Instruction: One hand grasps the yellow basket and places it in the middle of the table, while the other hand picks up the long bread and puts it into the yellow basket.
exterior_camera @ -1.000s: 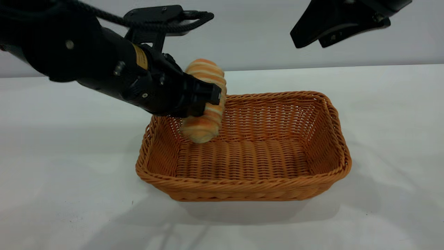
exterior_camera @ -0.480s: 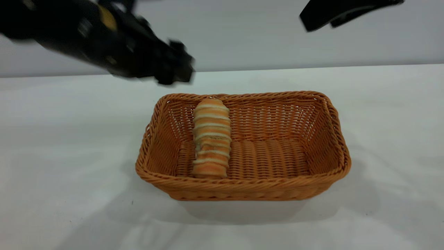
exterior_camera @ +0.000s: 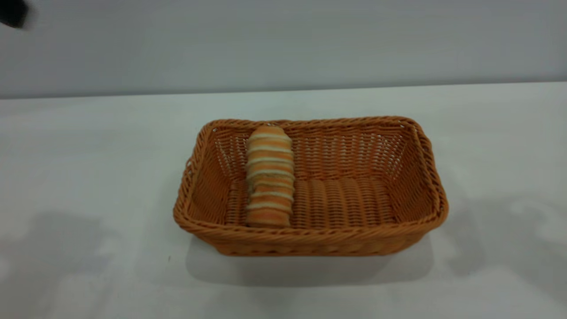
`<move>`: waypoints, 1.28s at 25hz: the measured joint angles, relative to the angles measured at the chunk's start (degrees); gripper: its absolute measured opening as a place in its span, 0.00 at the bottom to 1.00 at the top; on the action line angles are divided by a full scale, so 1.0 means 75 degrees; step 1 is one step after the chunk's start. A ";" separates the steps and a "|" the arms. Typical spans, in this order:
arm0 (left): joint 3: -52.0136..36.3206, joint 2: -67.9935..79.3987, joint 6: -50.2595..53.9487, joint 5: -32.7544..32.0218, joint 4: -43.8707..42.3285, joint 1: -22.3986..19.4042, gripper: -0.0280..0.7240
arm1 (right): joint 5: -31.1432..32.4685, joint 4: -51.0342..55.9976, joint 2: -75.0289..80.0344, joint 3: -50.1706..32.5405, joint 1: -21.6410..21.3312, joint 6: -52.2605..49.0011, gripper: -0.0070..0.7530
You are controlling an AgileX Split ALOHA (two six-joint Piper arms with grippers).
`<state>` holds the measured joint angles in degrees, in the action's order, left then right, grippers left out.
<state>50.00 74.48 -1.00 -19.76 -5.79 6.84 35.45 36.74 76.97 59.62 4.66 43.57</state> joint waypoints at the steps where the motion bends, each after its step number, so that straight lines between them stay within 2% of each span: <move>1: 0.0000 -0.0333 -0.0074 -0.0238 -0.0006 -0.0158 0.78 | 0.0076 -0.0062 -0.0164 0.0000 -0.0051 -0.0045 0.73; 5: -0.0093 -0.1619 -0.0207 -0.1108 -0.0019 -0.0511 0.78 | 0.0403 -0.0637 -0.0961 0.0000 -0.0109 -0.0446 0.73; 15: -0.0120 -0.4276 -0.0211 -0.3630 0.0021 -0.0511 0.78 | 0.1694 -0.2841 -0.3089 -0.0007 -0.0109 -0.2999 0.73; 24: -0.0120 -0.6094 0.0277 -0.6140 0.0054 -0.0497 0.78 | 0.3545 -0.3047 -0.5142 -0.0007 -0.0109 -0.3465 0.73; 28: -0.0339 -0.6944 0.0293 -0.6239 0.0171 -0.0416 0.78 | 0.4242 -0.3117 -0.5915 -0.0061 -0.0072 -0.3762 0.73; 32: -0.1345 -0.7713 0.0286 -0.6239 0.0485 -0.0354 0.78 | 0.4440 -0.3211 -0.6533 -0.0766 0.0150 -0.4016 0.73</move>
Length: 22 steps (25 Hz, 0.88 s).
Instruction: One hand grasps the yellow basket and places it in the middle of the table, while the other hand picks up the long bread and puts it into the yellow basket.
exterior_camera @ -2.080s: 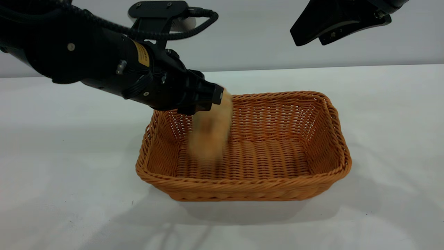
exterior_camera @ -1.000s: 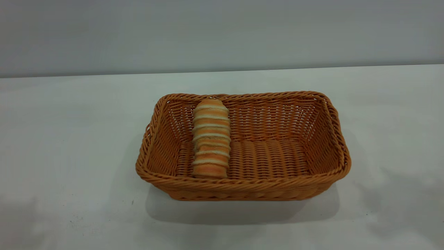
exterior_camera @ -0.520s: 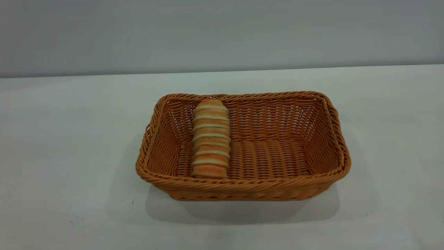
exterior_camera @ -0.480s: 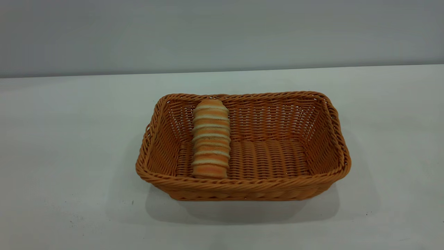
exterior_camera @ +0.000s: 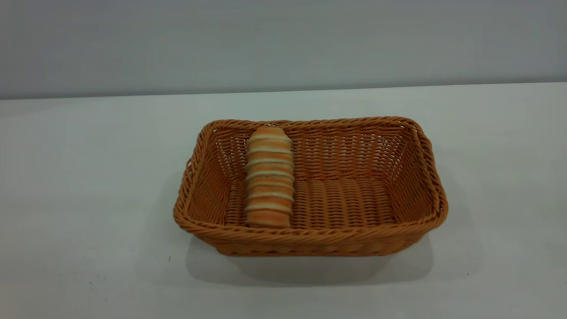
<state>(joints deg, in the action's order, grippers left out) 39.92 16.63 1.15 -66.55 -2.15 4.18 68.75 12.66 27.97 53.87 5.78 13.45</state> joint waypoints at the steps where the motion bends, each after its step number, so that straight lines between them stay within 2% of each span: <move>1: -0.0246 -0.0179 0.0000 0.0000 0.0051 0.0028 0.78 | 0.0001 0.0000 -0.0145 -0.0247 0.0000 -0.0017 0.73; 10: -0.1551 -0.1750 -0.0024 0.0127 0.0089 0.0132 0.78 | -0.0205 -0.0638 -0.1952 -0.2207 0.0000 -0.0337 0.73; 17: -0.1583 -0.2034 -0.0064 0.0166 0.0089 0.0140 0.78 | -0.0327 -0.1202 -0.2668 -0.3223 0.0009 -0.0573 0.73; 22: -0.1583 -0.2034 -0.0089 0.0168 0.0089 0.0140 0.78 | -0.0376 -0.1436 -0.2940 -0.3464 0.0137 -0.0601 0.73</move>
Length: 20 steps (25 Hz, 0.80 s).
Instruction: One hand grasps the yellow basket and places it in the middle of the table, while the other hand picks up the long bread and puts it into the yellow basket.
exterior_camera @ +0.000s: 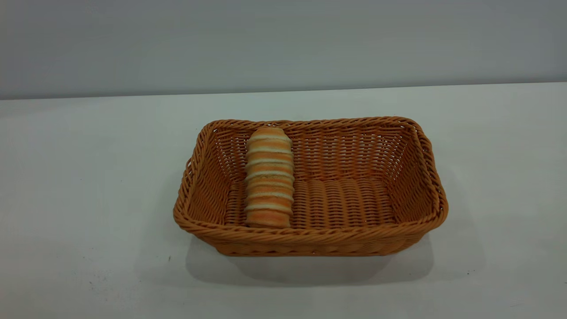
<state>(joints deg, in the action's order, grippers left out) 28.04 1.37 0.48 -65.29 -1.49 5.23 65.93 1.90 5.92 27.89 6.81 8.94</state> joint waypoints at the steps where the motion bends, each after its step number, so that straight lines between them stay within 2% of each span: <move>1: 0.0000 0.0000 0.0000 0.0000 0.0000 0.0000 0.78 | -0.0061 -0.0064 -0.0072 -0.0045 0.0000 -0.0009 0.73; 8: 0.0000 0.0000 0.0000 0.0000 0.0000 0.0000 0.78 | -0.0114 -0.0408 -0.0193 -0.0114 0.0000 -0.0730 0.73; 20: 0.0000 0.0000 -0.0064 0.0000 0.0013 0.0000 0.78 | -0.0114 -0.0408 -0.0193 -0.0114 0.0000 -0.0840 0.73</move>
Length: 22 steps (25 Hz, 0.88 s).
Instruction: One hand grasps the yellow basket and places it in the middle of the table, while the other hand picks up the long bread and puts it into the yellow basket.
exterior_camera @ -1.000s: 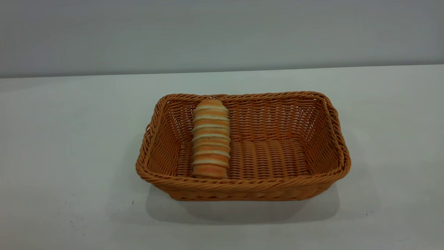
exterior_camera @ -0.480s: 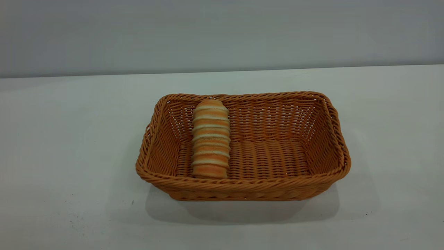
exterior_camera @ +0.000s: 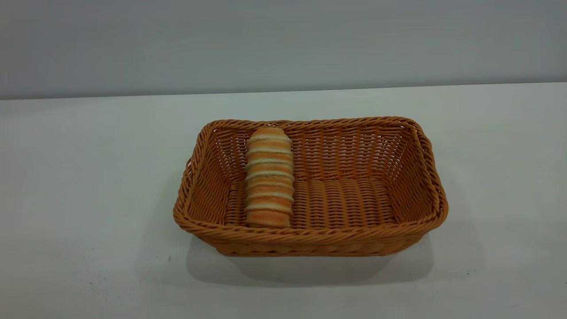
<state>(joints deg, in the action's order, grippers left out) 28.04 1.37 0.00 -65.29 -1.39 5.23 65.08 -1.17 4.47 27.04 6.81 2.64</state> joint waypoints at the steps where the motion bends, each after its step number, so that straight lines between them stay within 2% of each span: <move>1: 0.0000 0.0000 0.0000 0.0000 0.0006 0.0000 0.78 | 0.0000 0.0000 0.0000 0.0000 0.0000 0.0000 0.73; 10: 0.0000 0.0000 0.0000 0.0000 0.0006 0.0000 0.78 | 0.0000 0.0000 0.0000 0.0000 0.0000 -0.0018 0.73; 13: 0.0000 0.0000 0.0000 0.0000 0.0006 -0.0009 0.78 | 0.0000 0.0000 -0.0005 0.0000 -0.0225 -0.0018 0.73; 17: 0.0000 0.0000 0.0000 0.0007 0.0015 -0.0438 0.78 | 0.0000 0.0000 -0.0485 0.0000 -0.0748 -0.0024 0.73; 22: 0.0000 -0.0326 0.0000 -0.0001 0.0015 -0.1027 0.78 | 0.0008 0.0007 -0.0724 0.0000 -0.1043 -0.0024 0.73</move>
<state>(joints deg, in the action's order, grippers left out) 28.04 -1.07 0.00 -65.30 -1.28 -2.47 65.13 -1.11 -0.97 27.04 -1.01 2.46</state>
